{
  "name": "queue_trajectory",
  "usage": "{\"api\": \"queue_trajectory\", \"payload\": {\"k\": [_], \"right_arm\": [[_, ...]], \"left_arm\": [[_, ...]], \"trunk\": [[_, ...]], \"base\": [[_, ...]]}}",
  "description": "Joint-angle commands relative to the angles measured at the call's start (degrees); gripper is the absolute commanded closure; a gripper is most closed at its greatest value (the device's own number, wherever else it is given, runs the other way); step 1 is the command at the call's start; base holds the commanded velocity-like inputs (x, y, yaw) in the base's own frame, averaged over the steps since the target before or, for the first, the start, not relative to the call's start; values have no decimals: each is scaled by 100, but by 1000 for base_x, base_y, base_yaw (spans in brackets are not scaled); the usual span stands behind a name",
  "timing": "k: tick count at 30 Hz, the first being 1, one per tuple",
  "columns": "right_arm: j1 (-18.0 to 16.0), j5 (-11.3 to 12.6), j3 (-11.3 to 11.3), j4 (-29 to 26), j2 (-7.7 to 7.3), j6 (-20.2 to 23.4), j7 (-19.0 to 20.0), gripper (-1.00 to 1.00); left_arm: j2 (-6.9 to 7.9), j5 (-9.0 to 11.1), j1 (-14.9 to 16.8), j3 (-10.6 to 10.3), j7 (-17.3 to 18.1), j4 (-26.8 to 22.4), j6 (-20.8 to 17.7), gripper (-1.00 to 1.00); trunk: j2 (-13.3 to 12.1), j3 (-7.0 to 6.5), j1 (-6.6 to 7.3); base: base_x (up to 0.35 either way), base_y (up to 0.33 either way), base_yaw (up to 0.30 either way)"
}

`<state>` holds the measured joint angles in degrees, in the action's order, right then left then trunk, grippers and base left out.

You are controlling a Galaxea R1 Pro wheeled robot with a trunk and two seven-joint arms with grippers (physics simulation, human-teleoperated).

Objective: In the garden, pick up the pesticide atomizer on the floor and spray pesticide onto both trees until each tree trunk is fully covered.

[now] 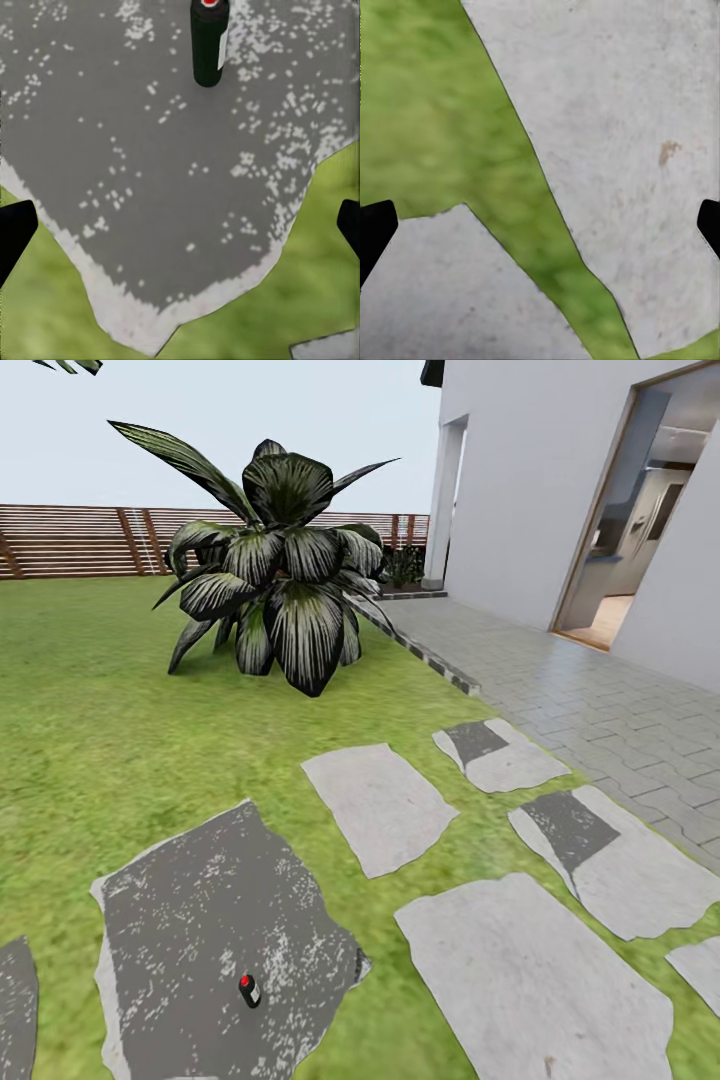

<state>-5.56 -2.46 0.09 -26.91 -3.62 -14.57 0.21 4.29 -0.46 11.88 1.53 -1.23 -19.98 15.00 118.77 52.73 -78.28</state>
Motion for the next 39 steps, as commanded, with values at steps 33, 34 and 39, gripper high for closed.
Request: {"api": "queue_trajectory", "payload": {"k": [33, 34, 39], "right_arm": [[-1903, 26, -23, -773, 355, 437, -777, -100], [-1903, 23, -24, -770, 351, 437, -777, -100], [-1901, 26, -26, -769, 346, 437, -777, -100]], "left_arm": [[417, -4, 2082, -74, 520, -14, -982, -100], [419, -5, 2082, -74, 532, -11, -983, -100], [420, -7, 2082, -74, 550, 3, -988, -100]], "trunk": [[120, 54, -66], [160, 72, -88], [361, 171, -198]], "base": [[0, 0, 0], [0, 0, 0], [0, 0, 0]]}}
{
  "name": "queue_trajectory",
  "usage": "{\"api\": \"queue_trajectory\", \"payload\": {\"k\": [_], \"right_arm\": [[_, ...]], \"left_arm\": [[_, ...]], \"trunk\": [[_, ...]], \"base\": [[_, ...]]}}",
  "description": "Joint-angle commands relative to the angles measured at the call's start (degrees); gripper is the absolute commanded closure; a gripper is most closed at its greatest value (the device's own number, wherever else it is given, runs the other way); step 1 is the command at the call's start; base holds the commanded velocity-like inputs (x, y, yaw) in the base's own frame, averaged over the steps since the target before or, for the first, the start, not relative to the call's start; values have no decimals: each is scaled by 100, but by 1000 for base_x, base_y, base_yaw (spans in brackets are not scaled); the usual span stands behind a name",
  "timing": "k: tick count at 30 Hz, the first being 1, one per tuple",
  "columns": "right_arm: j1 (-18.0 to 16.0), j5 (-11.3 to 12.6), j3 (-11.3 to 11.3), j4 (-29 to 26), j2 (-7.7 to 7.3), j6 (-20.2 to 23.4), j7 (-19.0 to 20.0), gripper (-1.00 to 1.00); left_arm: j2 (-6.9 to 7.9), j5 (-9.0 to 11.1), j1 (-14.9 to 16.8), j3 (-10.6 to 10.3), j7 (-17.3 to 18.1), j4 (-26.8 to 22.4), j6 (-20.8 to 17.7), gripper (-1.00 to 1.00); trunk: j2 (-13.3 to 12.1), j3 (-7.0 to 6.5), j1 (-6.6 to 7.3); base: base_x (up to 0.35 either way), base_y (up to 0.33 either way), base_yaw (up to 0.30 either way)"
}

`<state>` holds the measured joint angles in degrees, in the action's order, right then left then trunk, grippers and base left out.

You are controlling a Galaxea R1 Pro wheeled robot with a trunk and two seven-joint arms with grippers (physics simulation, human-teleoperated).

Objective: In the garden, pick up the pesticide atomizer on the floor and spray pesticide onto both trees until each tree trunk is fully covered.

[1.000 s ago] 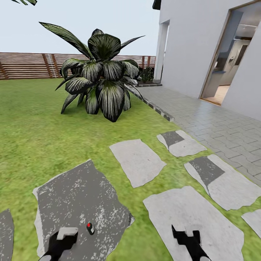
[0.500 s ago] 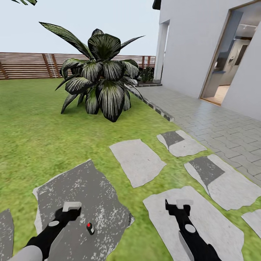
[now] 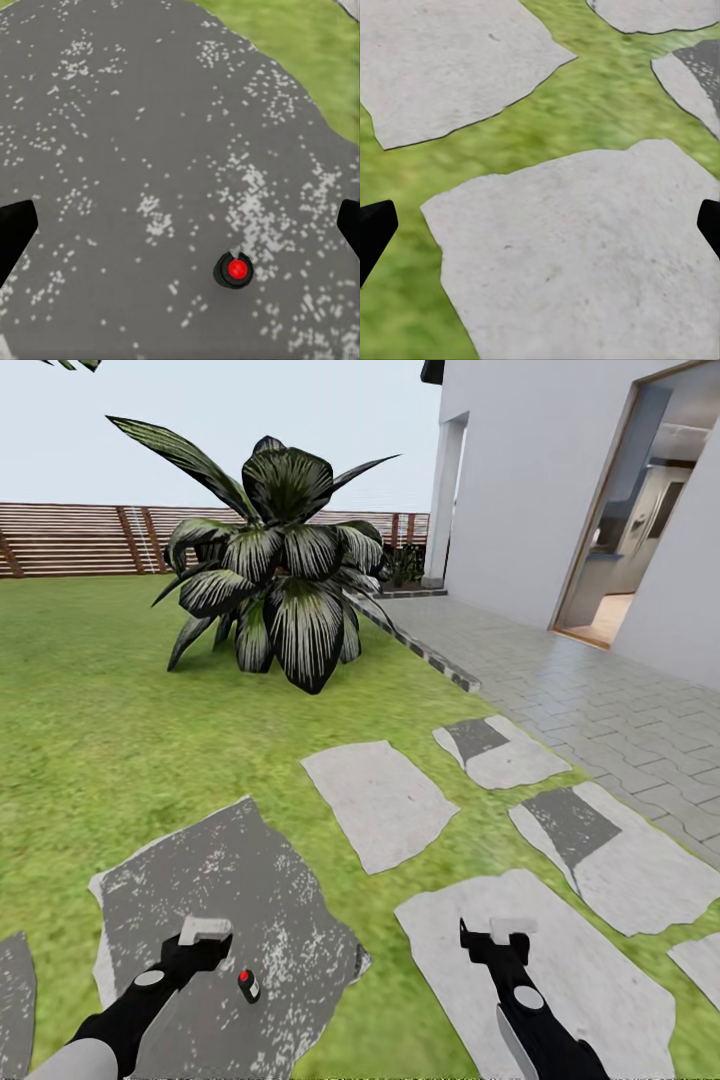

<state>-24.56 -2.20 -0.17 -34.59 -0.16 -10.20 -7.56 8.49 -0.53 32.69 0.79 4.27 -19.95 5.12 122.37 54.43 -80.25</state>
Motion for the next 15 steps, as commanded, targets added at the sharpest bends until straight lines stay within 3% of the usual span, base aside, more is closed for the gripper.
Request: {"api": "queue_trajectory", "payload": {"k": [1, 15], "right_arm": [[1, 0, -2, -1, 0, 0, 0, -100], [-1, 8, -57, -20, -17, 3, 0, -100]], "left_arm": [[1, 0, 0, 0, 1, 3, -1, -100], [14, 0, 0, 0, -4, 15, 14, -100]], "trunk": [[42, 25, -23], [603, 397, -330]], "base": [[0, 0, 0], [0, 0, 0]]}}
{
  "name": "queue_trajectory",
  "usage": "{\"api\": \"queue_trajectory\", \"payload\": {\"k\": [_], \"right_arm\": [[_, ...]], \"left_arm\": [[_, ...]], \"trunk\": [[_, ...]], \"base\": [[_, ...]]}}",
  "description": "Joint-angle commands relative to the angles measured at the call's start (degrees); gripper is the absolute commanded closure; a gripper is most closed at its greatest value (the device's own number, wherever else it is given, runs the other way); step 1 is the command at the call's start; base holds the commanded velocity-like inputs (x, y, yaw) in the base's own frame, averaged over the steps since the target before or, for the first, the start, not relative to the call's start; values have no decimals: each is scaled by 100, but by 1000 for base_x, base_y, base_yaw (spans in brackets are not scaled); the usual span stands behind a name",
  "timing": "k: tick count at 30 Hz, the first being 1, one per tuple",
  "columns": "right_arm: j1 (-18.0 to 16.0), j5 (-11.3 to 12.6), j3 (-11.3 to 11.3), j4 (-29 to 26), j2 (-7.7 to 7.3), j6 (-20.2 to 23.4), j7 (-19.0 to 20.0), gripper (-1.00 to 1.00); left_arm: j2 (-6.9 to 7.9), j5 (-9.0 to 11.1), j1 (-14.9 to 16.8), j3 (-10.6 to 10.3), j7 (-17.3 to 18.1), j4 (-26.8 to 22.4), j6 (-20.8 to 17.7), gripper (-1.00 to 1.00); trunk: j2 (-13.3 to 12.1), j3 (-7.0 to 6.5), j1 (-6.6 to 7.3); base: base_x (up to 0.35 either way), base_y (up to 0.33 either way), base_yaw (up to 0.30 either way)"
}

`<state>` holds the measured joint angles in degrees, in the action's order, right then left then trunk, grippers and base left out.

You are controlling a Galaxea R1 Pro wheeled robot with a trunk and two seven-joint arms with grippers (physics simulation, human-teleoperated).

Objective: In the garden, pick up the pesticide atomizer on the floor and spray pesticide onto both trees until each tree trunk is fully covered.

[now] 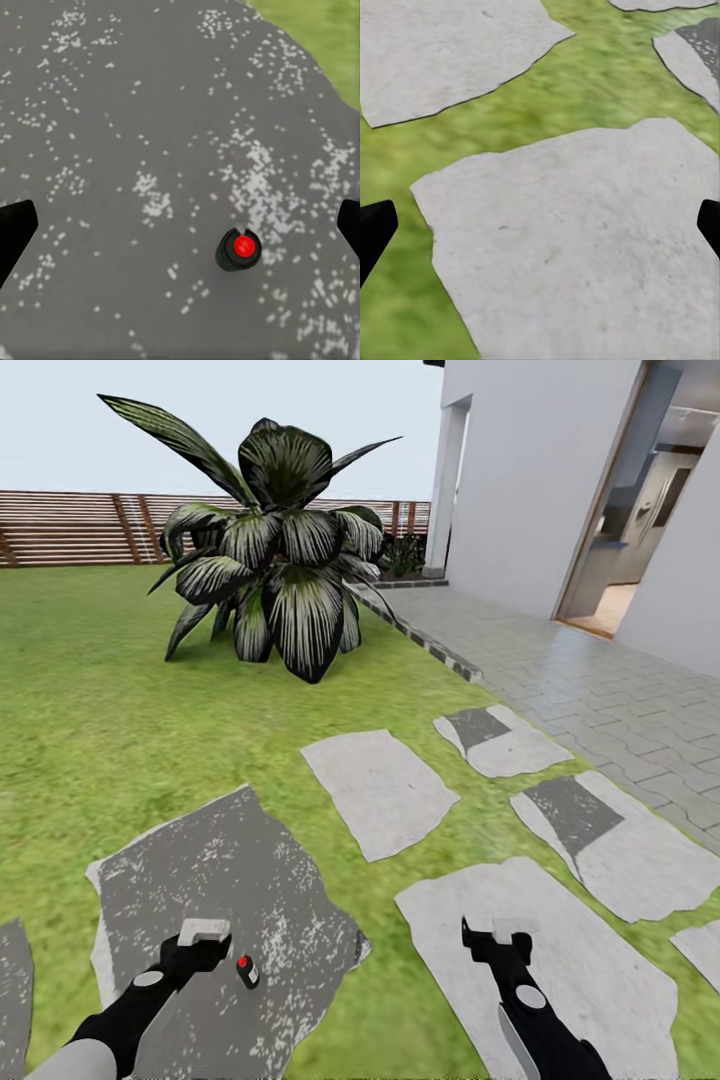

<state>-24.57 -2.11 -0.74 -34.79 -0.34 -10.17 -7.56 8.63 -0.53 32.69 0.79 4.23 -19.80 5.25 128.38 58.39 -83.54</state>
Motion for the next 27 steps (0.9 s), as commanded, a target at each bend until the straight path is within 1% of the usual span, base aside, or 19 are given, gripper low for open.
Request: {"api": "queue_trajectory", "payload": {"k": [1, 7, 9, 15, 19, 21, 27], "right_arm": [[0, 0, -23, -1, 0, -1, 0, -100], [1, 0, -83, -1, -1, -3, 0, -100], [1, 0, -88, -1, -1, -1, 0, -100], [0, 0, -98, -8, -1, -3, 0, -100], [4, -13, -79, -5, -1, -7, 0, -100], [2, -23, -76, -5, -1, -5, 0, -100], [-1, -26, -79, 1, -42, -9, 7, -100]], "left_arm": [[6, 0, -1, 0, 0, 1, 1, -100], [28, 0, -7, 7, -7, 10, 23, -100], [31, 3, -8, 8, -9, 16, 91, -100], [13, 2, -8, 9, -10, 180, 494, -100], [-5, -2, -8, 9, -10, 210, 541, -100], [-14, 0, -8, 9, -10, 213, 546, -100], [-20, -7, -8, 9, -3, 214, 545, -100]], "trunk": [[42, 28, -22], [283, 190, -154], [363, 244, -198], [603, 406, -330], [764, 493, -418], [844, 530, -462], [844, 530, -462]], "base": [[0, 0, 0], [0, 0, 0], [0, 0, 0], [0, 0, 0], [0, 0, 0], [0, 0, 0], [0, 0, 0]]}}
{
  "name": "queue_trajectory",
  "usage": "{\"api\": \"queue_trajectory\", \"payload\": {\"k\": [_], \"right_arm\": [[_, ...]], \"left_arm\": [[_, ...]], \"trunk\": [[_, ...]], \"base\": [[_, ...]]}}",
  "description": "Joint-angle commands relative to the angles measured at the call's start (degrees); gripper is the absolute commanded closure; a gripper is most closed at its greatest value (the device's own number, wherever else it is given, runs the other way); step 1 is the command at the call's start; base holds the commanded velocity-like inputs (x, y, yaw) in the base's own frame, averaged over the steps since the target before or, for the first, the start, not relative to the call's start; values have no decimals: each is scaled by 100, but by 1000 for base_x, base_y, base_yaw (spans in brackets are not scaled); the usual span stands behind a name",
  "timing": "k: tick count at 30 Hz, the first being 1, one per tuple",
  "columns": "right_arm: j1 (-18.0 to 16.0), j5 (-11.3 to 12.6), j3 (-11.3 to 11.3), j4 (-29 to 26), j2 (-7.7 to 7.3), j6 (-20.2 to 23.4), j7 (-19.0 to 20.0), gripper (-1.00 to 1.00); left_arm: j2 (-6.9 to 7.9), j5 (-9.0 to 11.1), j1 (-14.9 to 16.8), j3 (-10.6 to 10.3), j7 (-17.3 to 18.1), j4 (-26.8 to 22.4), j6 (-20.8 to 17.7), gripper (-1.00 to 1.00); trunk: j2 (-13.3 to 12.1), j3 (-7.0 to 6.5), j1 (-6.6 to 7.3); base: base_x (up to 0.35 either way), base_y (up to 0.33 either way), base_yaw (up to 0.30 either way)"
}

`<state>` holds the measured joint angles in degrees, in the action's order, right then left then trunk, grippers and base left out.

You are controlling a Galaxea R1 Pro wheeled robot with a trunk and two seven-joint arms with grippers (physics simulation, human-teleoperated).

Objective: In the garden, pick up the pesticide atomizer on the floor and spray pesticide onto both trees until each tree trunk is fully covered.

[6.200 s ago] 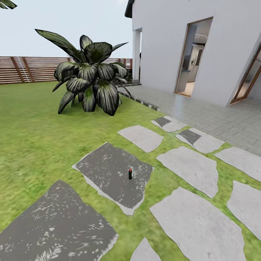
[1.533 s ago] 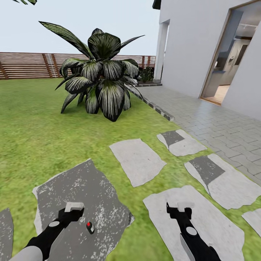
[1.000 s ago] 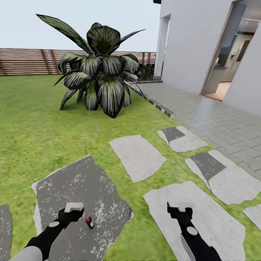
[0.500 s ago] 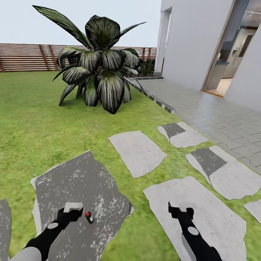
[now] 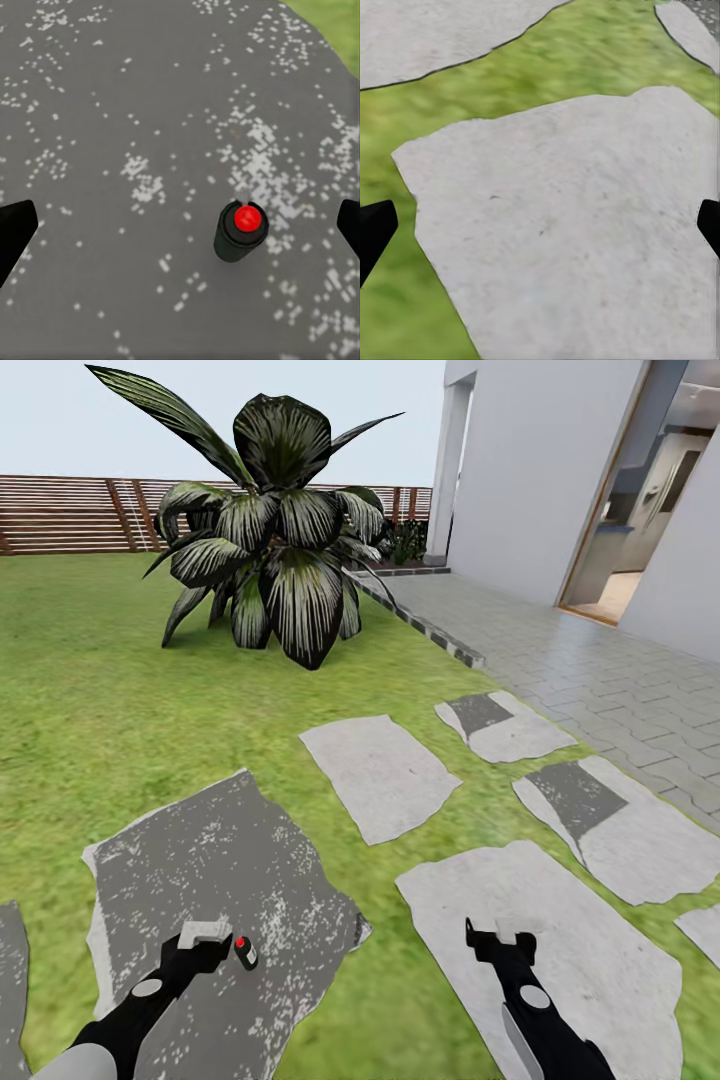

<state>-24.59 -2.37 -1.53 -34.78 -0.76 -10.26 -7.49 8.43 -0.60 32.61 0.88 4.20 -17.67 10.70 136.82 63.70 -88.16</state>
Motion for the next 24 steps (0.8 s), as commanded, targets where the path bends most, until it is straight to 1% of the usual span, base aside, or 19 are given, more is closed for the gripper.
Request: {"api": "queue_trajectory", "payload": {"k": [1, 5, 11, 19, 24], "right_arm": [[1, 0, 1, 2, -17, 0, 1, -100], [5, 0, 3, 6, -41, -2, 1, -100], [2, 0, 11, 7, -46, -3, 2, -100], [5, 0, 4, 7, -47, -3, 2, -100], [3, 0, 4, 13, -47, -3, 2, -100]], "left_arm": [[-3, 2, 0, 2, -1, 0, 1, -100], [-7, 2, 0, 13, -24, 0, 7, -100], [-8, 4, 0, 17, -47, 0, 10, -100], [-9, 6, 0, 18, -51, 0, 14, -100], [-14, 8, 0, 24, -59, 0, 15, -100]], "trunk": [[0, 0, 0], [0, 0, 0], [0, 0, 0], [0, 0, 0], [0, 0, 0]], "base": [[0, 0, 0], [-25, -46, 0], [-130, -193, 32], [-174, -234, 249], [-31, -236, 273]]}}
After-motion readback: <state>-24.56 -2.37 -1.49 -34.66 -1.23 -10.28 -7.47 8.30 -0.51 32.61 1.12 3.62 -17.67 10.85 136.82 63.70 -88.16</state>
